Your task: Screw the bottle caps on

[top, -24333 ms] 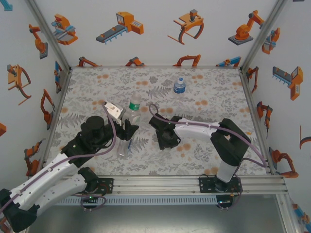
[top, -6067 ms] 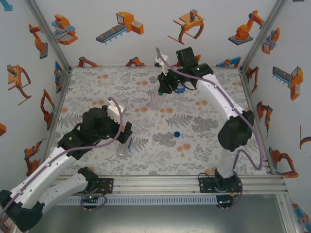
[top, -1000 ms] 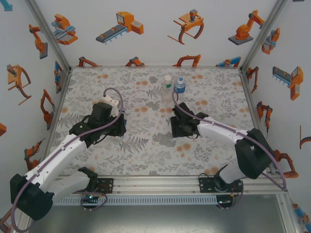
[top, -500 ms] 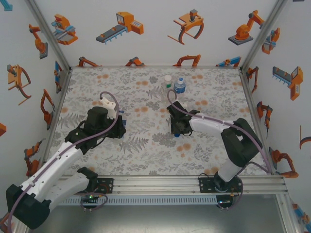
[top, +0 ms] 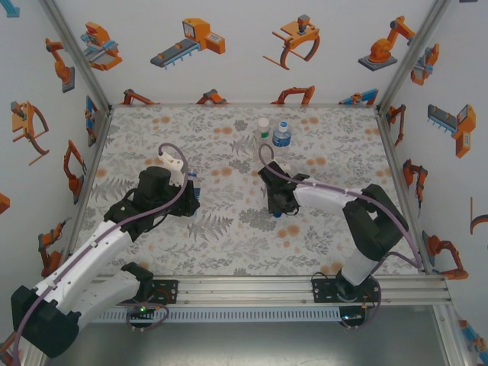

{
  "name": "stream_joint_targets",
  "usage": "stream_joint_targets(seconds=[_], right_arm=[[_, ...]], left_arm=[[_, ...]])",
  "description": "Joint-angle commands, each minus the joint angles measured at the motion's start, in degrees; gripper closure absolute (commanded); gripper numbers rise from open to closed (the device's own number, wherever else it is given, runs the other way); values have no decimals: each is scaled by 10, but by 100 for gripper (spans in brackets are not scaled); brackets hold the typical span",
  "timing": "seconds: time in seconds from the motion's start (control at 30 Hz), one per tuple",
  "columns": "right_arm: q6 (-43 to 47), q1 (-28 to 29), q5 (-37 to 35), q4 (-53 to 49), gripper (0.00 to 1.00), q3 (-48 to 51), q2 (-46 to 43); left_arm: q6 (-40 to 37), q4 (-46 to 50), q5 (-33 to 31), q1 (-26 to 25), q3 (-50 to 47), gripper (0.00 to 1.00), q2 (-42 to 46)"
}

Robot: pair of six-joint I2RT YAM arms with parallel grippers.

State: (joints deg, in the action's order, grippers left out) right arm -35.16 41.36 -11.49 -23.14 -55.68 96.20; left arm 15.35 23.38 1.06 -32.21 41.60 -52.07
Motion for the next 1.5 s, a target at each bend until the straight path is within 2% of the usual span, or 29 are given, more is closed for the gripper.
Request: stream_joint_targets(seconds=[0.0,0.27,0.37,0.67,0.93,1.47], right_arm=[[-14,26,-8,-29,65,-21,-13],[-39,112,9,-59,64,-22,-11],[-45,128,21,-59,63,-15,-11],[-46,130,24,-60,56,-21,-20],[-59,134,26,-71,56,-14,-49],[-68,140,33,-74,55,-12,-25]], left_arm=[[-7,-16,8,3,-5,88,-3],[-5,-18,13,3,-2,87,-15],[-4,-18,13,3,-2,87,-14],[-2,-19,17,3,1,86,-12],[0,-18,16,3,1,79,-9],[3,-21,19,2,-4,79,-9]])
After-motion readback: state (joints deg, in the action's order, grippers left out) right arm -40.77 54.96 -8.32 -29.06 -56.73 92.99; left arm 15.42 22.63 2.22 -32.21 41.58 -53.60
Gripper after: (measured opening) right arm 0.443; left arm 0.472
